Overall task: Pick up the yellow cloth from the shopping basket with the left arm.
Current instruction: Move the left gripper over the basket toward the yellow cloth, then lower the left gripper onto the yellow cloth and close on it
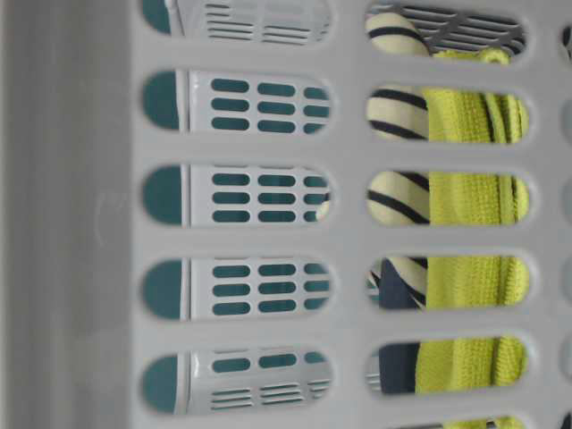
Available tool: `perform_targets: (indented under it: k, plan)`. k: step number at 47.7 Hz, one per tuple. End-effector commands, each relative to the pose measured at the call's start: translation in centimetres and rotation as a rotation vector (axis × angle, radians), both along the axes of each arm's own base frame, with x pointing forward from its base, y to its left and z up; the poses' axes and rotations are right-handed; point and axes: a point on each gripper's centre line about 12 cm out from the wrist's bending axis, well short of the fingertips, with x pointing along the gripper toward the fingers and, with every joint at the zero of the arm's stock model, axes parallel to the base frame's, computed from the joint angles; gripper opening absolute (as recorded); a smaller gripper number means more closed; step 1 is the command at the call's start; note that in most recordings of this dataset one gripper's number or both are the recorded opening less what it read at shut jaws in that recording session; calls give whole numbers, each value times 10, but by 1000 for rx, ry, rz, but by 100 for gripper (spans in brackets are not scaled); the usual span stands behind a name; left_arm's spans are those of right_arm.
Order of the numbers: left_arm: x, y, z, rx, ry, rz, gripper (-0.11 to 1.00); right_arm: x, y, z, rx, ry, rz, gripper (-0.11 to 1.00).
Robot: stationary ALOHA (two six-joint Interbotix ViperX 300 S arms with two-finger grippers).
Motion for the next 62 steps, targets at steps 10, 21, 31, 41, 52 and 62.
perform_targets:
  k: [10, 21, 31, 41, 52, 62]
  plan:
    - [37, -7, 40, -32, 166, -29, 0, 3, 0, 2, 23, 43, 2, 0]
    - [87, -16, 54, -18, 431, -41, 0, -2, 1, 1, 51, 106, 5, 0]
    - [132, -28, 46, -7, 660, -55, 0, -9, 1, 7, 57, 112, 6, 30]
    - [175, -33, 29, 6, 871, -42, 17, -11, 0, 8, 59, 122, -2, 75]
    - [219, -48, -5, 21, 973, -59, 82, -12, -1, 6, 60, 124, -3, 75]
    - [249, -61, -42, 38, 1045, -74, 88, -13, -1, 7, 60, 116, -3, 75]
